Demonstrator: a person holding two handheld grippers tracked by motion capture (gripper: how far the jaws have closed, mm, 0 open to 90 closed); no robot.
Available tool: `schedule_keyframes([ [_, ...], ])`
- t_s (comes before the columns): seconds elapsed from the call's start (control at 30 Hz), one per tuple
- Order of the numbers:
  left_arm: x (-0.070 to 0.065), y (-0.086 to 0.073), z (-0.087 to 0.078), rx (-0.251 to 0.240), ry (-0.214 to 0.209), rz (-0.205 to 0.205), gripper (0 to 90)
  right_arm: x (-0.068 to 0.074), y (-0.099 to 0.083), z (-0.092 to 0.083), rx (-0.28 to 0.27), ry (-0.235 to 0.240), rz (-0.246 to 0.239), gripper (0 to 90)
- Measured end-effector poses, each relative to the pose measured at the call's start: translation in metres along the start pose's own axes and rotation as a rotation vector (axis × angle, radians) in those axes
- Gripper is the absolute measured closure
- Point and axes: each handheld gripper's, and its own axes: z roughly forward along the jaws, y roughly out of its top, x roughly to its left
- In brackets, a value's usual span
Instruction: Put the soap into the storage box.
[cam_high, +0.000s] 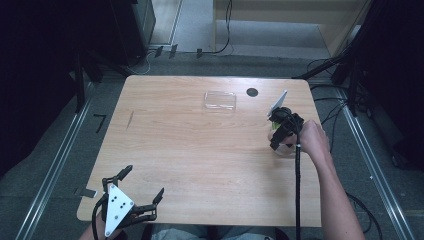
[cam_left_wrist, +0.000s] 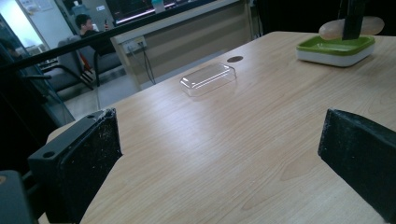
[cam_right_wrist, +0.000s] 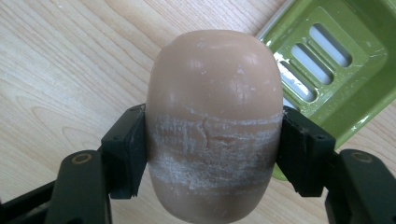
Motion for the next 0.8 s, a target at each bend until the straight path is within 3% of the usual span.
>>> schedule_keyframes([
  [0.8,0.000,0.000,0.000,0.001,0.002,0.000,0.0,-0.020,-0.002,0.005,-0.025,-0.012,0.068,33.7],
])
